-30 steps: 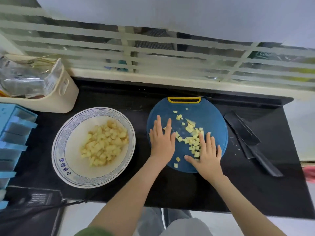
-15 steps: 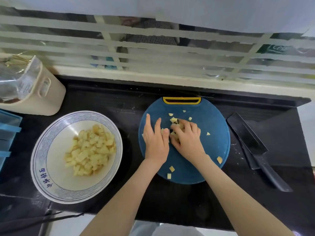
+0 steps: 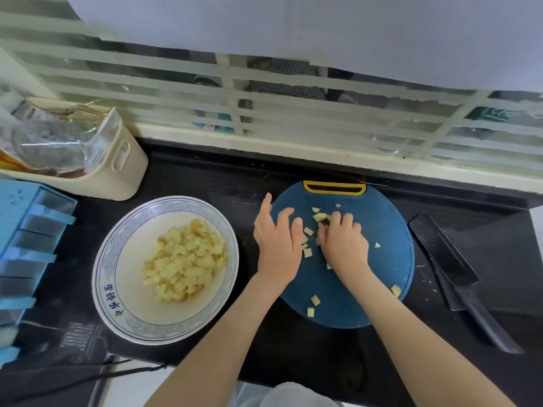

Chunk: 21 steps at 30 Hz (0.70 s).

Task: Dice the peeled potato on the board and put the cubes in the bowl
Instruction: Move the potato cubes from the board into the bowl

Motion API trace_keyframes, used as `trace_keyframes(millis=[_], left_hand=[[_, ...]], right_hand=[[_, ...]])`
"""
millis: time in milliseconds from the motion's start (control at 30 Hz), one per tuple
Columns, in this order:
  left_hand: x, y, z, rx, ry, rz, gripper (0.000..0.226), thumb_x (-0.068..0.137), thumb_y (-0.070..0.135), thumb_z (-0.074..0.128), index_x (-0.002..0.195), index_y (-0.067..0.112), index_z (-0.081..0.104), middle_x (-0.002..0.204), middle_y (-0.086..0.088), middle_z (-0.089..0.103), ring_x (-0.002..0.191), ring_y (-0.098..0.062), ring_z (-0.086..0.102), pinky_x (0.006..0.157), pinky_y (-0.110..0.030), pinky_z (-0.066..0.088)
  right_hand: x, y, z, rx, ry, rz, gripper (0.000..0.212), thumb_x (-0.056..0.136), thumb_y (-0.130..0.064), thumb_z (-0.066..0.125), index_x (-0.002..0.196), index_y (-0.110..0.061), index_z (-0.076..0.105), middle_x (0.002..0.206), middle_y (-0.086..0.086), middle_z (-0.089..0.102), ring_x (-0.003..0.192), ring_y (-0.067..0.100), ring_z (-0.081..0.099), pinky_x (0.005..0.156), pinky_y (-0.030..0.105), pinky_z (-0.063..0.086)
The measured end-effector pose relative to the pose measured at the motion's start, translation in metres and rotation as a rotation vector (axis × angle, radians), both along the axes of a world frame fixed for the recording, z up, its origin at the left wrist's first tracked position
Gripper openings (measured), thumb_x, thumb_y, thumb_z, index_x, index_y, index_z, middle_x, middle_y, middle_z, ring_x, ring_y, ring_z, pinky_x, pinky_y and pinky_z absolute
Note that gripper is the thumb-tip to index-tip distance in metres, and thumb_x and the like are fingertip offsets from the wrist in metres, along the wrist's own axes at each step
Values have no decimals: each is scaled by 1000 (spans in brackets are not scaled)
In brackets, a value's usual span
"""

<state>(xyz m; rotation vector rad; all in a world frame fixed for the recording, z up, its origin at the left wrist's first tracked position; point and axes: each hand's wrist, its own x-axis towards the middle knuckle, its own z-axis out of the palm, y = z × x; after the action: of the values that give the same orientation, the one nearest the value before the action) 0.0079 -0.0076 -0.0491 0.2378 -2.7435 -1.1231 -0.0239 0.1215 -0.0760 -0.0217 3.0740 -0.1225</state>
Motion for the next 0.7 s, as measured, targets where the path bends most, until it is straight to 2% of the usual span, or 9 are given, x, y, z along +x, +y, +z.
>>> trace_keyframes(millis=[67, 133, 233, 333, 433, 500, 567, 700], left_hand=[[1, -6, 4, -12, -6, -6, 48, 98, 41, 29, 113, 9, 61, 149, -20, 29, 129, -34, 35, 102, -45, 29], [3, -13, 10, -24, 17, -4, 44, 97, 37, 31, 109, 9, 63, 146, -20, 33, 125, -35, 40, 98, -43, 31], [5, -26, 19, -22, 57, -2, 42, 96, 35, 35, 105, 8, 64, 142, -20, 39, 121, -35, 43, 96, -37, 29], [7, -42, 30, -35, 96, 9, 36, 94, 29, 37, 103, 7, 64, 137, -21, 44, 117, -36, 48, 94, -38, 35], [11, -66, 42, -24, 139, 13, 36, 91, 21, 34, 107, 6, 63, 133, -19, 47, 112, -31, 50, 93, -33, 35], [14, -85, 50, -9, 169, 53, 37, 91, 15, 34, 113, 5, 62, 129, -17, 49, 112, -28, 49, 95, -29, 33], [19, -109, 57, 45, 155, 120, 35, 92, 7, 36, 119, 7, 59, 129, -13, 49, 117, -24, 45, 98, -29, 35], [29, -152, 61, 88, 93, 238, 41, 90, -5, 40, 124, 11, 55, 125, -7, 49, 115, -20, 47, 97, -29, 40]], right_hand=[[2, -1, 7, 40, -115, -12, 28, 98, -30, 54, 99, -2, 56, 93, 17, 61, 72, 36, 65, 46, 33, 43], [1, -1, 10, 140, -204, 51, 22, 103, -18, 43, 116, -3, 53, 110, 12, 57, 94, 31, 65, 62, 38, 54], [-2, -9, 24, 28, -283, -89, 22, 99, -2, 43, 119, 0, 53, 112, 13, 58, 102, 31, 64, 76, 39, 57], [-7, -25, 44, -179, -261, -184, 17, 101, -5, 39, 107, 3, 53, 102, 19, 61, 98, 36, 64, 77, 38, 50], [-5, -62, 66, -401, -152, -95, 22, 102, -12, 40, 82, -5, 47, 73, 11, 51, 78, 33, 58, 64, 35, 39], [-1, -92, 79, -559, -102, -43, 30, 101, -17, 44, 72, -10, 40, 63, 7, 49, 67, 29, 52, 60, 37, 37], [7, -127, 89, -599, -110, 81, 26, 100, -18, 47, 75, -10, 44, 63, 6, 53, 62, 25, 52, 59, 36, 41], [28, -183, 93, -536, -269, 354, 22, 102, -24, 41, 85, -12, 47, 70, -2, 46, 65, 17, 46, 60, 30, 35]])
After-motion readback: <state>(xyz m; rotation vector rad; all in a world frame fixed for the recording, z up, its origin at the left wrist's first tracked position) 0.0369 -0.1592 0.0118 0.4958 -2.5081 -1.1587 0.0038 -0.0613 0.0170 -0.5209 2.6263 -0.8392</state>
